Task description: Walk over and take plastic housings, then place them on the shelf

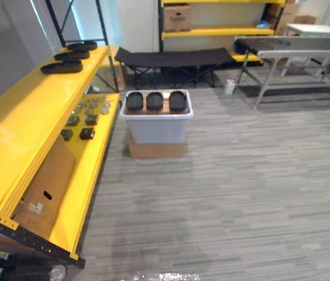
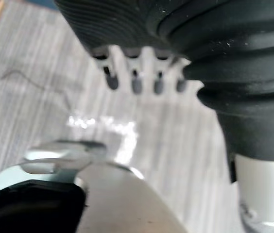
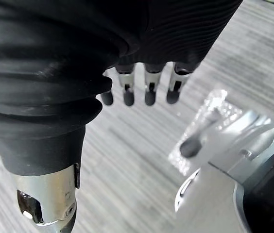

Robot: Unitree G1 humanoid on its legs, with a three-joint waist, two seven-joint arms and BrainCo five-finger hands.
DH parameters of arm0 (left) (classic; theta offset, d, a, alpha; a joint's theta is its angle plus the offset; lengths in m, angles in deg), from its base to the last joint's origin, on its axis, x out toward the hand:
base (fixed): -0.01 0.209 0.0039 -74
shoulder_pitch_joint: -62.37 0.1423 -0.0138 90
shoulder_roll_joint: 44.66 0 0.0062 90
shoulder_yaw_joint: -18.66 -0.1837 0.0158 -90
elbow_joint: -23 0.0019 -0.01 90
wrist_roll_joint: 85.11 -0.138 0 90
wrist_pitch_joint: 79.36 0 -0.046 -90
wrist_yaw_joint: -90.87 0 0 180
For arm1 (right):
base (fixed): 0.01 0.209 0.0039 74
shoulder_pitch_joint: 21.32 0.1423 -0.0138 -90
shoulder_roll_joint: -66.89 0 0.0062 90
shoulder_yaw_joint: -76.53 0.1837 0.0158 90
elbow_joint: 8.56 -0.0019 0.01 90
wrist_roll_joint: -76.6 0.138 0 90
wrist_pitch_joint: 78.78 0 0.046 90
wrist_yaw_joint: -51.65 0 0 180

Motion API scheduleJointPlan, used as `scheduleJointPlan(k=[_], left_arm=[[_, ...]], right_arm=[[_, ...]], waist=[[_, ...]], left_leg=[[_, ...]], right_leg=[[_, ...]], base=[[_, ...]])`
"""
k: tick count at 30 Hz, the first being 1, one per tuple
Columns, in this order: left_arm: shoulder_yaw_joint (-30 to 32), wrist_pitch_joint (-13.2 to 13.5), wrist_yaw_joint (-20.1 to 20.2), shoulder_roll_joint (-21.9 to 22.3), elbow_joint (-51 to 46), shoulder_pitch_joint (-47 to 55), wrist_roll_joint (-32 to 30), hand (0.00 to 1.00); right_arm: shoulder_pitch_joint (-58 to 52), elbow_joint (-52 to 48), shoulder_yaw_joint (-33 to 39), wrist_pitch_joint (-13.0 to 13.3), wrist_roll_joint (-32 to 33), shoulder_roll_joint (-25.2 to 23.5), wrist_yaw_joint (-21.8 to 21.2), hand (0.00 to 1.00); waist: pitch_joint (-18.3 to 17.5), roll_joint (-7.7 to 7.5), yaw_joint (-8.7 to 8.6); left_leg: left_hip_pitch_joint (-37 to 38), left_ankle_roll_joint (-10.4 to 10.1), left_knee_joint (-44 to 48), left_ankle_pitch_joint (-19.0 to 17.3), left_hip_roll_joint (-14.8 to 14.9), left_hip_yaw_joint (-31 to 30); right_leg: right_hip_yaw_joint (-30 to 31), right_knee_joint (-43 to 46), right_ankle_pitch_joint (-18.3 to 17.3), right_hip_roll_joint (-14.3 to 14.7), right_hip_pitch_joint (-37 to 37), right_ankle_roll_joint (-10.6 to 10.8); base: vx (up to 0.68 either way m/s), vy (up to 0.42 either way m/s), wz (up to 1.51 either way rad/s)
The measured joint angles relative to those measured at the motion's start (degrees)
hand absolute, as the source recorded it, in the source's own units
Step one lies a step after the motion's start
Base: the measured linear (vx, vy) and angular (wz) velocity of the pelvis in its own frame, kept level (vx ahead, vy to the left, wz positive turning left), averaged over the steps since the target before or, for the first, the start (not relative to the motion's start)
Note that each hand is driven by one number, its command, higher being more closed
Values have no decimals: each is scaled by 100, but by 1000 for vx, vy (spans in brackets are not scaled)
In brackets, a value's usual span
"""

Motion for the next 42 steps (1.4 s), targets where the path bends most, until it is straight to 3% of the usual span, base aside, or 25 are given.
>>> scheduleJointPlan(k=[11,23,31,41,42], left_arm=[[15,56,8,-16,-1,-202,17,0],[-2,119,10,-27,-2,-220,16,0],[-105,152,-20,-51,-9,-236,13,0],[-331,246,-24,-169,-37,-334,9,0],[-332,247,-25,-182,-41,-352,9,0]], right_arm=[[491,-1,31,23,-69,-118,-7,0],[562,-10,-137,30,-89,-159,-101,0],[582,-16,-372,115,-646,-132,-84,0],[645,-8,-378,115,-587,-162,-101,0],[644,-6,-372,115,-511,-166,-102,0]], waist=[[197,-46,5],[237,-100,40],[256,-151,109],[325,-252,134],[340,-272,129]], left_leg=[[239,-36,-193,-21,-6,82],[241,-35,-231,-21,-10,85],[254,-14,-313,4,-31,63],[235,-11,-490,57,-74,57],[232,-4,-485,51,-111,69]], right_leg=[[-152,-14,-70,1,164,219],[-196,-14,-76,0,152,219],[-323,-15,-102,-14,142,178],[-340,-12,-100,-41,1,179],[-374,41,-160,-96,-15,264]], base=[[24,3,2],[-53,-16,0],[-52,-20,1],[-10,-3,0],[-7,19,10]])
